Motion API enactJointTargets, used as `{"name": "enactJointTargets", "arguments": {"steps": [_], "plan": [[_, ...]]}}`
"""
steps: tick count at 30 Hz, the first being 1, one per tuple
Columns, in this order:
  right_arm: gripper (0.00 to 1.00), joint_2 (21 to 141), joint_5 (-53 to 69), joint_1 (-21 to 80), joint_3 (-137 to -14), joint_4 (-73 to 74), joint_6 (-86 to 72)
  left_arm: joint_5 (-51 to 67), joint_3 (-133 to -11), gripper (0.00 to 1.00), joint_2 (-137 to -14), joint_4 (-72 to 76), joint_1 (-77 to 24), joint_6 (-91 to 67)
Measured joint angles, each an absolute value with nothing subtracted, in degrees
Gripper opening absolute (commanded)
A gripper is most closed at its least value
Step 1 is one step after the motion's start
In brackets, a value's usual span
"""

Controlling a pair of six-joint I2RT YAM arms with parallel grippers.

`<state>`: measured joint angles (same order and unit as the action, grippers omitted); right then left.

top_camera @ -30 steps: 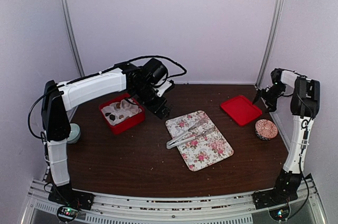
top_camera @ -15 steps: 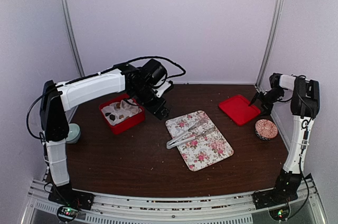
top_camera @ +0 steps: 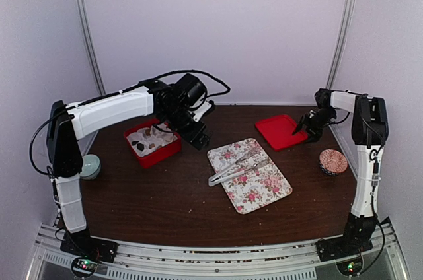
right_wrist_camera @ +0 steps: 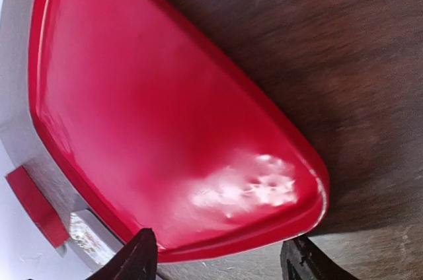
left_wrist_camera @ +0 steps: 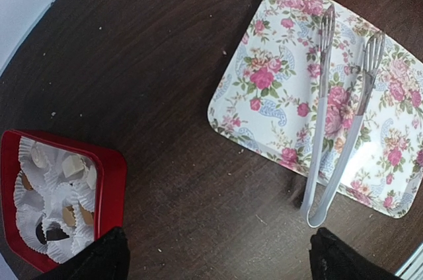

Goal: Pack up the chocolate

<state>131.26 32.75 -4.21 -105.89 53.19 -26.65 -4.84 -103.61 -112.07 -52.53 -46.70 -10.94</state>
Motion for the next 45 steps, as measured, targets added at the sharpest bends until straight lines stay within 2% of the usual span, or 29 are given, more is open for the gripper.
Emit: {"name": "enactJointTargets", "arguments": {"steps": [8, 25, 45], "plan": [[0.54, 131.5, 24.3, 1.1, -108.0, 58.6, -23.4, -5.1, -103.6, 0.98, -112.1, -52.5, -46.2, -10.9], [0.55, 137.0, 8.0, 9.0, -119.6, 70.0, -18.0, -5.7, -103.6, 0.98, -112.0, -52.5, -45.7, -10.8], [0.56, 137.7, 4.6, 16.6, -121.8, 73.8, -18.7, -6.8, -100.5, 0.98, -109.0, -52.2, -45.6, -8.4]]}}
